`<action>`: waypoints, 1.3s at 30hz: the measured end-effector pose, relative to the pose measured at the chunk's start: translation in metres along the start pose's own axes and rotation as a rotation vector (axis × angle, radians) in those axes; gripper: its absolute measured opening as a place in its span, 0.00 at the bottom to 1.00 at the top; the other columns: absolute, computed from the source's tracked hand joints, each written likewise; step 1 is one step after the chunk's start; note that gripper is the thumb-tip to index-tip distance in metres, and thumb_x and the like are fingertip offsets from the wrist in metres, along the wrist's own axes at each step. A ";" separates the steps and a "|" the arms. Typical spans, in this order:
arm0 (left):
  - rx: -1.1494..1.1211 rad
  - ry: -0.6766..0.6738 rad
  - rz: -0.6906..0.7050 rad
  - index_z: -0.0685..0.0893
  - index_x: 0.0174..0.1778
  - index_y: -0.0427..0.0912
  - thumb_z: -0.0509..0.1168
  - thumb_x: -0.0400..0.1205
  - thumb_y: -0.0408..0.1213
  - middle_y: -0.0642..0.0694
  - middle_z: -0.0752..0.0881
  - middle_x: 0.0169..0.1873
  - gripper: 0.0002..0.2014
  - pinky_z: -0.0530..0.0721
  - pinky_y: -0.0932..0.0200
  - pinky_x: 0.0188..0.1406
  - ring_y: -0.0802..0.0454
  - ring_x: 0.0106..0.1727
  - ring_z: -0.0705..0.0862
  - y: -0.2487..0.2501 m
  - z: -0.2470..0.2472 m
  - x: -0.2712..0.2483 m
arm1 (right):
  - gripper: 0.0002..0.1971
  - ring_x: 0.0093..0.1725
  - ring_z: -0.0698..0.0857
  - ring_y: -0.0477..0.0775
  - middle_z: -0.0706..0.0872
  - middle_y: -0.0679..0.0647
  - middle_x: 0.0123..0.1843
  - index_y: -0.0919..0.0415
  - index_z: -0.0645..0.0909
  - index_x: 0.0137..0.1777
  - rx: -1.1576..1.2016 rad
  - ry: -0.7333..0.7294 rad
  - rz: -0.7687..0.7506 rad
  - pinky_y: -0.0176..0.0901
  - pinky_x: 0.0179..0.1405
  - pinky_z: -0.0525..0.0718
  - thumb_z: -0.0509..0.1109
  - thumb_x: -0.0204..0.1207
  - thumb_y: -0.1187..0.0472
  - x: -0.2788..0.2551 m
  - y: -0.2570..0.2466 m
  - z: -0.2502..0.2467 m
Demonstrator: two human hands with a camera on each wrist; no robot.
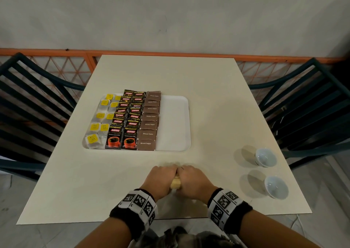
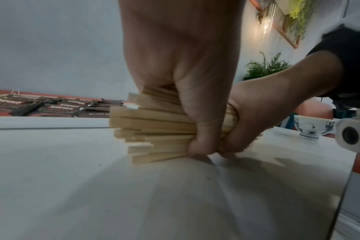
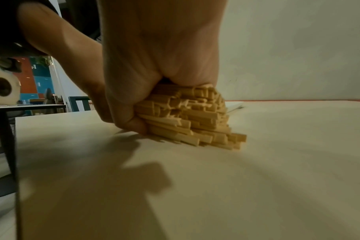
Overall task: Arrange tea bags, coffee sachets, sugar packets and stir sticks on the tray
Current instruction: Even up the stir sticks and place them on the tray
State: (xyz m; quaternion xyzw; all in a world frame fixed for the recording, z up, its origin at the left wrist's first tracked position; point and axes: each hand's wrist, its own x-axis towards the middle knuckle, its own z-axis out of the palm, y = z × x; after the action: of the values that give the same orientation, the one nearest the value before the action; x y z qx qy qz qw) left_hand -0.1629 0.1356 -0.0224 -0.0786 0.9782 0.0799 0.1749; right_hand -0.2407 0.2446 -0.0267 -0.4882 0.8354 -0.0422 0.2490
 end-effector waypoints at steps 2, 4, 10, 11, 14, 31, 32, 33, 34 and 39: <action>-0.010 0.010 0.014 0.69 0.68 0.45 0.64 0.77 0.38 0.46 0.82 0.62 0.23 0.75 0.53 0.56 0.44 0.60 0.81 -0.002 0.001 -0.002 | 0.23 0.60 0.78 0.62 0.80 0.61 0.62 0.63 0.74 0.63 0.038 -0.007 0.007 0.50 0.58 0.76 0.69 0.71 0.53 -0.001 -0.001 -0.001; 0.000 0.025 0.028 0.69 0.68 0.44 0.64 0.76 0.38 0.45 0.82 0.61 0.23 0.75 0.52 0.55 0.43 0.59 0.82 -0.004 0.000 -0.004 | 0.22 0.60 0.78 0.61 0.80 0.60 0.62 0.62 0.74 0.63 0.070 -0.014 0.013 0.50 0.59 0.76 0.69 0.70 0.54 -0.001 -0.004 -0.001; 0.163 0.034 0.039 0.68 0.66 0.42 0.62 0.77 0.34 0.43 0.85 0.55 0.21 0.73 0.52 0.50 0.41 0.54 0.84 -0.010 -0.016 -0.006 | 0.20 0.52 0.83 0.62 0.85 0.60 0.54 0.61 0.75 0.60 0.121 0.057 0.004 0.46 0.45 0.76 0.67 0.69 0.58 0.004 -0.010 -0.006; 0.173 0.048 0.045 0.69 0.65 0.42 0.62 0.77 0.35 0.44 0.85 0.55 0.20 0.72 0.52 0.51 0.42 0.54 0.83 -0.011 -0.021 -0.007 | 0.19 0.51 0.83 0.62 0.86 0.60 0.53 0.60 0.76 0.60 0.137 0.074 0.000 0.45 0.43 0.75 0.68 0.68 0.58 0.005 -0.011 -0.007; 0.052 0.146 0.057 0.72 0.66 0.46 0.64 0.76 0.46 0.49 0.84 0.58 0.22 0.69 0.53 0.57 0.47 0.59 0.81 -0.017 -0.045 -0.012 | 0.18 0.48 0.84 0.61 0.86 0.57 0.49 0.60 0.77 0.57 0.242 0.137 0.000 0.43 0.41 0.76 0.69 0.67 0.57 0.008 -0.010 -0.012; -0.612 0.702 0.055 0.73 0.73 0.38 0.46 0.86 0.47 0.41 0.81 0.65 0.25 0.61 0.76 0.69 0.57 0.67 0.73 0.008 -0.056 -0.017 | 0.11 0.39 0.83 0.44 0.85 0.43 0.40 0.54 0.77 0.51 1.151 0.617 0.092 0.27 0.38 0.81 0.71 0.69 0.62 0.024 -0.029 0.006; -0.581 0.700 0.082 0.74 0.71 0.35 0.45 0.87 0.46 0.39 0.82 0.63 0.25 0.61 0.75 0.71 0.56 0.65 0.73 0.010 -0.051 -0.017 | 0.12 0.40 0.83 0.45 0.84 0.43 0.41 0.58 0.77 0.54 1.148 0.617 0.078 0.26 0.39 0.80 0.70 0.71 0.62 0.022 -0.029 0.007; -0.552 0.699 0.102 0.75 0.70 0.33 0.45 0.87 0.45 0.38 0.83 0.61 0.25 0.60 0.75 0.72 0.55 0.64 0.73 0.011 -0.046 -0.017 | 0.14 0.40 0.82 0.45 0.84 0.45 0.41 0.61 0.77 0.55 1.154 0.611 0.066 0.27 0.39 0.80 0.69 0.70 0.60 0.021 -0.028 0.008; -0.530 0.704 0.107 0.75 0.69 0.32 0.45 0.87 0.43 0.38 0.83 0.60 0.24 0.60 0.74 0.73 0.55 0.64 0.73 0.012 -0.044 -0.017 | 0.18 0.41 0.82 0.46 0.85 0.49 0.42 0.62 0.78 0.56 1.166 0.602 0.062 0.29 0.39 0.80 0.67 0.67 0.55 0.020 -0.028 0.008; -0.415 0.775 0.083 0.75 0.70 0.31 0.46 0.87 0.45 0.37 0.83 0.63 0.25 0.67 0.63 0.73 0.50 0.67 0.76 0.010 -0.045 -0.013 | 0.11 0.40 0.83 0.34 0.83 0.43 0.40 0.62 0.78 0.52 1.053 0.607 0.082 0.21 0.37 0.78 0.69 0.71 0.60 0.027 -0.025 0.014</action>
State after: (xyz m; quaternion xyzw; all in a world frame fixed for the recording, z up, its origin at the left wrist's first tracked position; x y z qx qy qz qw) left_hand -0.1675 0.1392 0.0250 -0.0970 0.9371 0.2461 -0.2279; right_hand -0.2255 0.2119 -0.0411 -0.2328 0.7542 -0.5774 0.2090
